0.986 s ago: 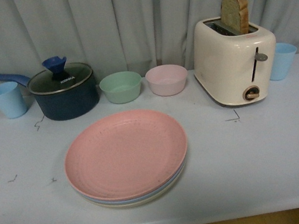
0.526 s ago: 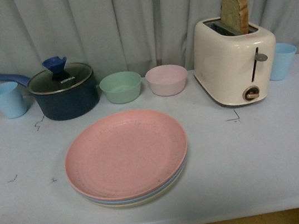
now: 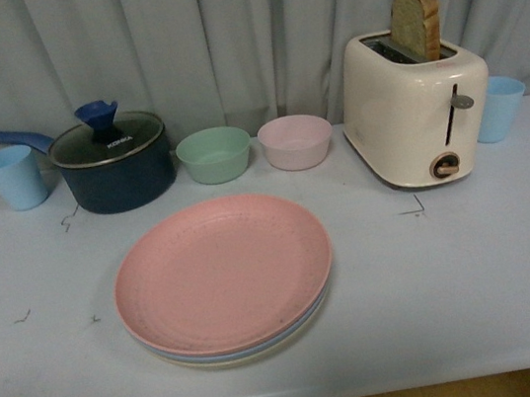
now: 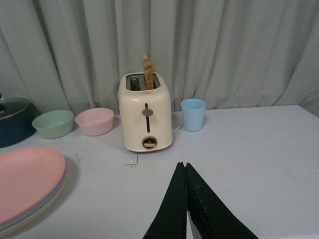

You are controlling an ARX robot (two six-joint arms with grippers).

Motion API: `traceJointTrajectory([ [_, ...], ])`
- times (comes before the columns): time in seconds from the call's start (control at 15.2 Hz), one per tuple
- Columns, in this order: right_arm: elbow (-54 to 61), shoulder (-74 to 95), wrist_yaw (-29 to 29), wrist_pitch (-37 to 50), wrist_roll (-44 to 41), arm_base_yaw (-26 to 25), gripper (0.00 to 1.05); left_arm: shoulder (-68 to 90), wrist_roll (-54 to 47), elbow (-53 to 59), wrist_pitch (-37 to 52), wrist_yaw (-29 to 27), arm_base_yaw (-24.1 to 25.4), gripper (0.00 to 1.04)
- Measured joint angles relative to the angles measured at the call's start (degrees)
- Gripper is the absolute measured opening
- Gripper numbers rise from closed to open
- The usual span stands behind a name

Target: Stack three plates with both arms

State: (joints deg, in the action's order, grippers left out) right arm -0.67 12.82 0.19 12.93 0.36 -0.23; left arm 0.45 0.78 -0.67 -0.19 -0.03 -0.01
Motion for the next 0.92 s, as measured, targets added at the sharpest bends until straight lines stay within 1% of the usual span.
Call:
traceJointTrajectory([
  [0.59, 0.00, -2.54, 0.00, -2.51, 0.00, 0.00, 0.02, 0.00, 0.00, 0.00, 0.00, 0.00, 0.00, 0.98],
  [0.66, -0.04, -4.87, 0.00, -5.88, 0.00, 0.00, 0.02, 0.00, 0.00, 0.00, 0.00, 0.00, 0.00, 0.98],
  [0.72, 0.00, -11.72, -0.15, -13.29, -0.02, 0.02, 0.02, 0.00, 0.00, 0.00, 0.00, -0.04, 0.00, 0.98],
  [0.79, -0.20, -12.61, -0.15, -12.07, 0.00, 0.02, 0.02, 0.00, 0.00, 0.00, -0.07, 0.00, 0.00, 0.98],
  [0.85, 0.00, -12.59, -0.15, -13.64, 0.00, 0.02, 0.02, 0.00, 0.00, 0.00, 0.02, -0.02, 0.00, 0.98],
  [0.92, 0.00, -12.61, -0.17, -13.05, -0.07, 0.02, 0.03, 0.00, 0.00, 0.00, 0.00, 0.00, 0.00, 0.98],
])
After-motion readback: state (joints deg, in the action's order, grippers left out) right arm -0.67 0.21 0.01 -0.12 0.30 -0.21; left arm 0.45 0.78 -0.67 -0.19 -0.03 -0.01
